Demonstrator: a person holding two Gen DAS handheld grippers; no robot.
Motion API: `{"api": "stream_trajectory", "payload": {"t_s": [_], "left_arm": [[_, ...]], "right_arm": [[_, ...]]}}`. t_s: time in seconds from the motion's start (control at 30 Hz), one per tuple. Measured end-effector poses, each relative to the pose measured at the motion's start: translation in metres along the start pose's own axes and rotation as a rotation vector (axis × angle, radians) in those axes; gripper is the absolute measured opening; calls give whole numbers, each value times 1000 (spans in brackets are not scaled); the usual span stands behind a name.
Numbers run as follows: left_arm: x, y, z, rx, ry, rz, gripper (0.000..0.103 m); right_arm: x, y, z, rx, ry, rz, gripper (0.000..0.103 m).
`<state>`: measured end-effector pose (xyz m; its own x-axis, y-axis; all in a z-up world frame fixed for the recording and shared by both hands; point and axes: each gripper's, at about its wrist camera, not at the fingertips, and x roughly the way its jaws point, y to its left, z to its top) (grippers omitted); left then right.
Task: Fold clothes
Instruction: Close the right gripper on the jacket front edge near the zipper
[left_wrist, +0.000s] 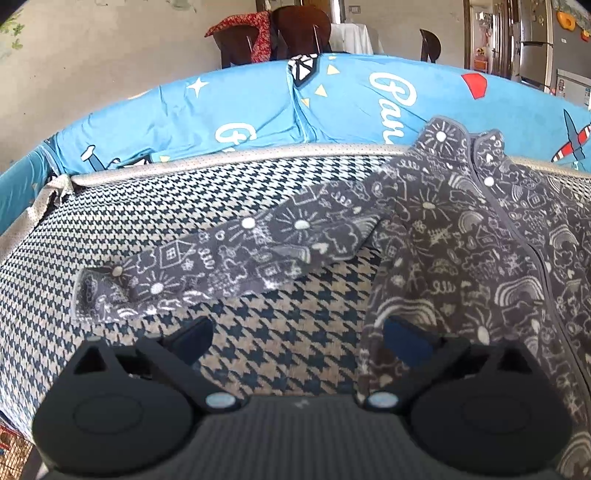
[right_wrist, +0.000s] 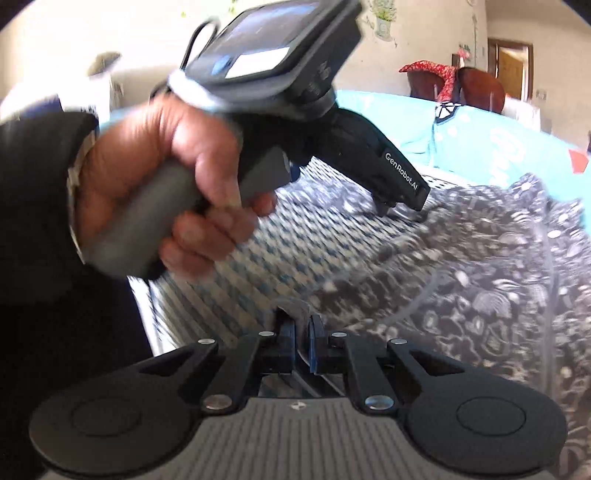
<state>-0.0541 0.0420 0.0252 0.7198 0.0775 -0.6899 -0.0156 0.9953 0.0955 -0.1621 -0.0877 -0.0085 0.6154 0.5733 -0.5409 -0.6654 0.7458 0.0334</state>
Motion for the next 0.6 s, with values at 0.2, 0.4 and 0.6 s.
{"api": "stream_trajectory", "payload": {"t_s": [0.2,0.4,0.6], "left_arm": [[-13,28,11,-92,-58,28,103],[-8,25,10,-97,-30,17,103],[-9,-3,8,-13,-38,-17,103]], "right_arm": [[11,8,10,-5,4,87,9],[19,21,-8,-97,74,80,10],[-1,6,-9,-24,81,117,15]]}}
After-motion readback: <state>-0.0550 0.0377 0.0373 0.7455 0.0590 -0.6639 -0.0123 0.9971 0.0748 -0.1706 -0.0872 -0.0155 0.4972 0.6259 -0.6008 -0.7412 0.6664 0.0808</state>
